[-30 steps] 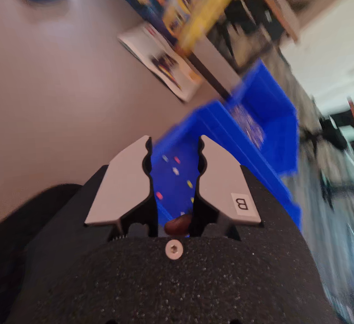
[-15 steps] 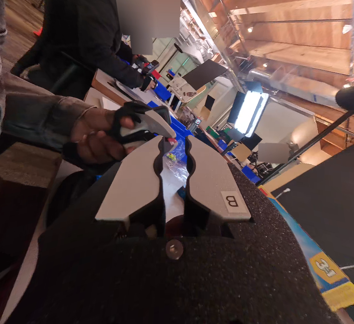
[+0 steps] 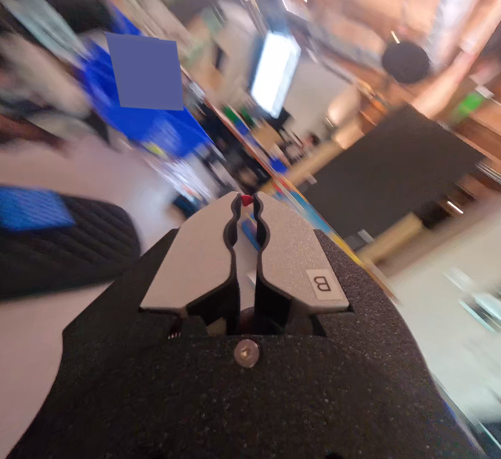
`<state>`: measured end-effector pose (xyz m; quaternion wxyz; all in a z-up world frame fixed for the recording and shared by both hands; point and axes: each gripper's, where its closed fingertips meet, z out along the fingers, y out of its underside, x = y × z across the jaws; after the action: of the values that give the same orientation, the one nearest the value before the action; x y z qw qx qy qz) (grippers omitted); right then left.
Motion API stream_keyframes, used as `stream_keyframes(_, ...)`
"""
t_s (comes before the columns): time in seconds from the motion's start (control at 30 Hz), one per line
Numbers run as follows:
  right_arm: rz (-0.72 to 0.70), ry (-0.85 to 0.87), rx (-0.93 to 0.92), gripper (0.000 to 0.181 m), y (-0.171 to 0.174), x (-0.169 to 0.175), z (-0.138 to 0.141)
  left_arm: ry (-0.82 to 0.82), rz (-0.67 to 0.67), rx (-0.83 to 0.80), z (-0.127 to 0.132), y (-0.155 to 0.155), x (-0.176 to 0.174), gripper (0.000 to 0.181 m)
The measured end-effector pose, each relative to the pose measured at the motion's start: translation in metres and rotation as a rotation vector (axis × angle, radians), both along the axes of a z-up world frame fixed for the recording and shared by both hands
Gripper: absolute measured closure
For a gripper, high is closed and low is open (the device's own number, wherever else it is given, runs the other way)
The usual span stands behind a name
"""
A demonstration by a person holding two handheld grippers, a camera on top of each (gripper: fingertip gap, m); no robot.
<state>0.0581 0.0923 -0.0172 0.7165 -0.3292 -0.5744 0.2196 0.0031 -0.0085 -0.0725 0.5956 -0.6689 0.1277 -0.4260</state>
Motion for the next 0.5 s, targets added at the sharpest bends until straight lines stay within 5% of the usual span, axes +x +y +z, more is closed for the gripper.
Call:
stream_keyframes(0.1, -0.574, -0.173, -0.063, 0.172, 0.119, 0.067, -0.008, 0.485, 0.133, -0.085, -0.045, -0.007, -0.028, 0.129)
stream_keyframes(0.2, -0.878, -0.451, -0.479, 0.166, 0.184, 0.131, -0.064, 0.716, 0.121, -0.184, -0.080, -0.015, -0.043, 0.128)
stream_keyframes(0.27, -0.904, -0.490, -0.651, 0.141, 0.198, 0.146, -0.085, 0.748, 0.084, -0.237, -0.096, -0.016, -0.043, 0.123)
stream_keyframes(0.5, -0.900, -0.327, -0.612, 0.135, 0.207, 0.153, -0.074, 0.907, 0.015, -0.266, -0.127, -0.016, -0.037, 0.119)
